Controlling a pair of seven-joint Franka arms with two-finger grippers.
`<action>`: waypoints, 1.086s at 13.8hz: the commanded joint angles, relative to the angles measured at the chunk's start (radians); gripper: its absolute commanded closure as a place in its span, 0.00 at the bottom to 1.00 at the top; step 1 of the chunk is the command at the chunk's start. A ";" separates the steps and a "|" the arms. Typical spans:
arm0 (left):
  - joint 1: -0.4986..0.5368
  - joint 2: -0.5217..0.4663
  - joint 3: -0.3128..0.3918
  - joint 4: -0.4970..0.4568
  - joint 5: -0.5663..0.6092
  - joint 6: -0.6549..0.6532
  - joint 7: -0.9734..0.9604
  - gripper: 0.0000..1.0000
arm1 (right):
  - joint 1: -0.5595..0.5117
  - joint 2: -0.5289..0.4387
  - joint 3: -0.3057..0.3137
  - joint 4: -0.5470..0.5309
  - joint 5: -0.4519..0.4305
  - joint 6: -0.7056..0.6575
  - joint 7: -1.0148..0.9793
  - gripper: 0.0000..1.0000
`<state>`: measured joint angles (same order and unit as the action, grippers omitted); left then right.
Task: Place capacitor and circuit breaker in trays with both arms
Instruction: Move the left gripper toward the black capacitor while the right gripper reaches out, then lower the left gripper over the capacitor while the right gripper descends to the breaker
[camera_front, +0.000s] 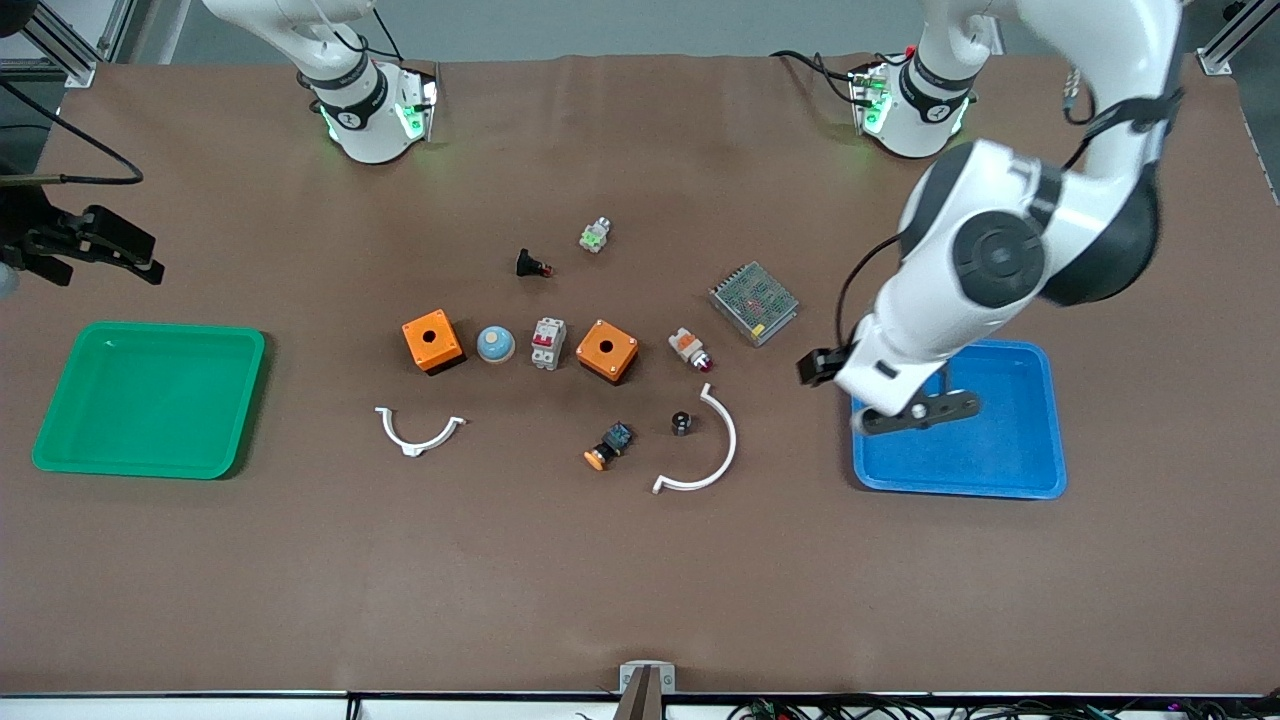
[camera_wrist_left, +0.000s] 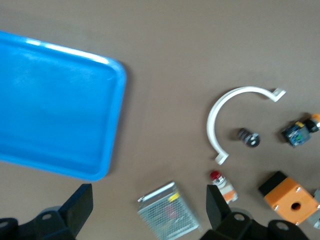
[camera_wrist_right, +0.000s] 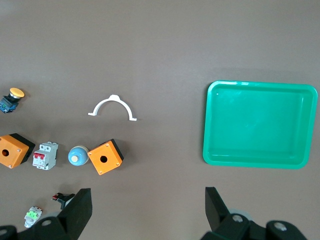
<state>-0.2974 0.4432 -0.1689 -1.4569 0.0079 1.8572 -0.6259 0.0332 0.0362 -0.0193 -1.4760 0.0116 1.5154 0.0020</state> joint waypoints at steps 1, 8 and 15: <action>-0.070 0.107 0.011 0.061 -0.005 0.118 -0.110 0.00 | 0.103 0.004 0.009 -0.021 0.001 -0.015 0.031 0.00; -0.216 0.351 0.029 0.139 -0.005 0.397 -0.385 0.07 | 0.447 0.019 0.010 -0.275 0.028 0.197 0.488 0.00; -0.256 0.404 0.032 0.119 0.017 0.398 -0.400 0.37 | 0.567 0.105 0.010 -0.560 0.044 0.643 0.630 0.00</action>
<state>-0.5354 0.8296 -0.1526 -1.3558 0.0094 2.2614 -1.0132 0.5891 0.1085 0.0029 -2.0108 0.0351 2.1061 0.6197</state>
